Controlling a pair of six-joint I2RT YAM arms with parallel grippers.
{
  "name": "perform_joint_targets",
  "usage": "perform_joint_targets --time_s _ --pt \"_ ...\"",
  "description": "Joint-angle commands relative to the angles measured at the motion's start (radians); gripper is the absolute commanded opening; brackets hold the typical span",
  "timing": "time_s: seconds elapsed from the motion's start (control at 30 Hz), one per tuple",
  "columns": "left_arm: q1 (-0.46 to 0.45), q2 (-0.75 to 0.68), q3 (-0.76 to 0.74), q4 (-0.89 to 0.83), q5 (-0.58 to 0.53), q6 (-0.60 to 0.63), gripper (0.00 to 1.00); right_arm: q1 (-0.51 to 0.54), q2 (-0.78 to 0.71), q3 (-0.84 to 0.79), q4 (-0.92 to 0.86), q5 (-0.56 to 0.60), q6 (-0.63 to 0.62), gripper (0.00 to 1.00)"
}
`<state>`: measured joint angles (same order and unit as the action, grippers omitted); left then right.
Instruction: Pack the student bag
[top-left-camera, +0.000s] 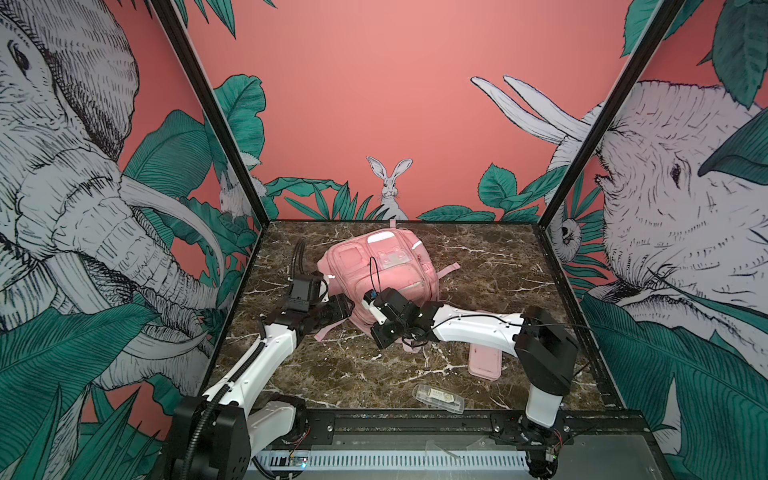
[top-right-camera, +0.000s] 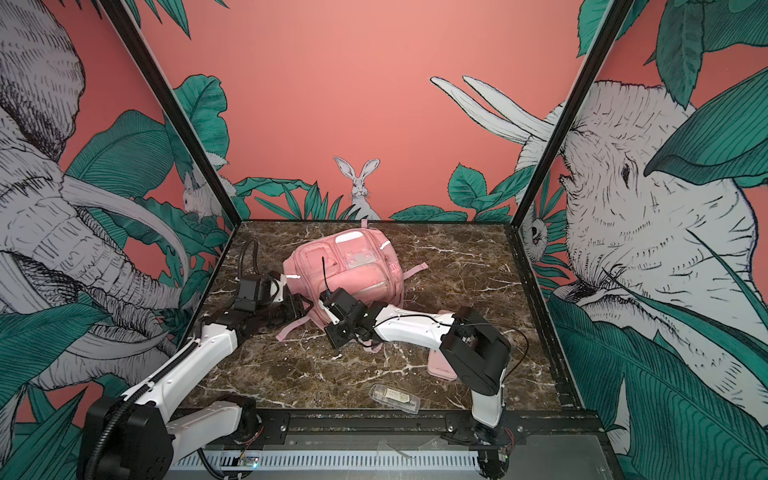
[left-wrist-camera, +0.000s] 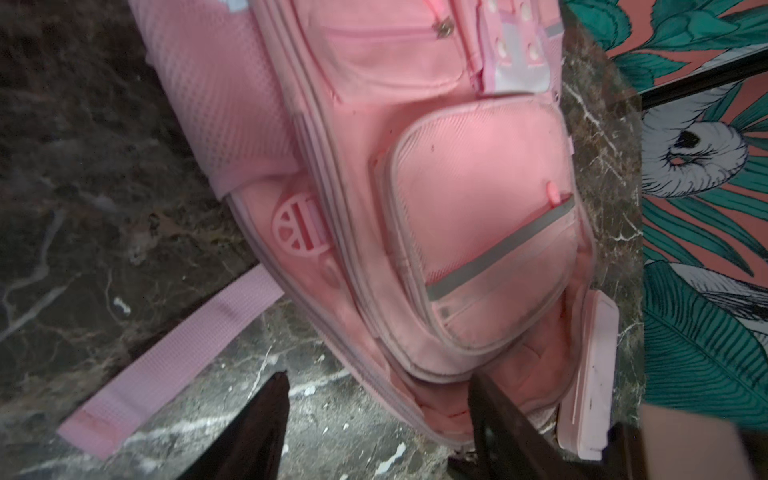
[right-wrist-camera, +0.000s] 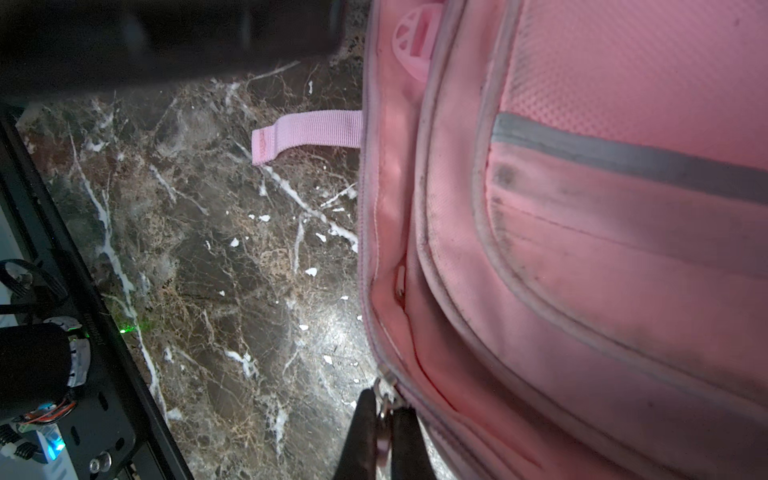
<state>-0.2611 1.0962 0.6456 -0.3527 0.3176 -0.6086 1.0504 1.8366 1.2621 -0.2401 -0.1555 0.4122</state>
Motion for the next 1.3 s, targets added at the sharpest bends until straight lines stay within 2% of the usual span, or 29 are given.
perform_joint_targets --time_s 0.0,0.17,0.47,0.63,0.7,0.83,0.93,1.17,1.27 --pt "-0.028 -0.017 -0.060 -0.024 -0.008 -0.047 0.68 0.009 0.007 0.033 0.076 -0.030 0.014 0.00" --pt "-0.032 0.000 -0.099 0.047 0.009 -0.086 0.65 0.021 0.024 0.043 0.077 -0.047 0.017 0.00" --pt "-0.044 0.057 -0.069 0.107 0.029 -0.112 0.60 0.039 0.042 0.077 0.071 -0.045 0.016 0.00" --pt "-0.046 0.072 -0.066 0.112 0.020 -0.111 0.54 0.045 0.045 0.079 0.076 -0.043 0.018 0.00" --pt "-0.046 0.084 -0.070 0.126 0.017 -0.112 0.48 0.046 0.048 0.085 0.072 -0.046 0.017 0.00" --pt "-0.045 0.119 -0.072 0.158 0.011 -0.112 0.31 0.048 0.052 0.093 0.054 -0.049 0.011 0.00" --pt "-0.046 0.154 -0.066 0.190 0.009 -0.115 0.25 0.049 0.047 0.086 0.039 -0.031 0.005 0.00" --pt "-0.046 0.219 -0.026 0.214 -0.004 -0.105 0.03 0.048 0.005 0.022 0.023 0.008 -0.005 0.00" --pt "-0.044 0.235 -0.005 0.200 -0.024 -0.086 0.00 0.047 -0.006 0.006 0.002 0.033 -0.009 0.00"
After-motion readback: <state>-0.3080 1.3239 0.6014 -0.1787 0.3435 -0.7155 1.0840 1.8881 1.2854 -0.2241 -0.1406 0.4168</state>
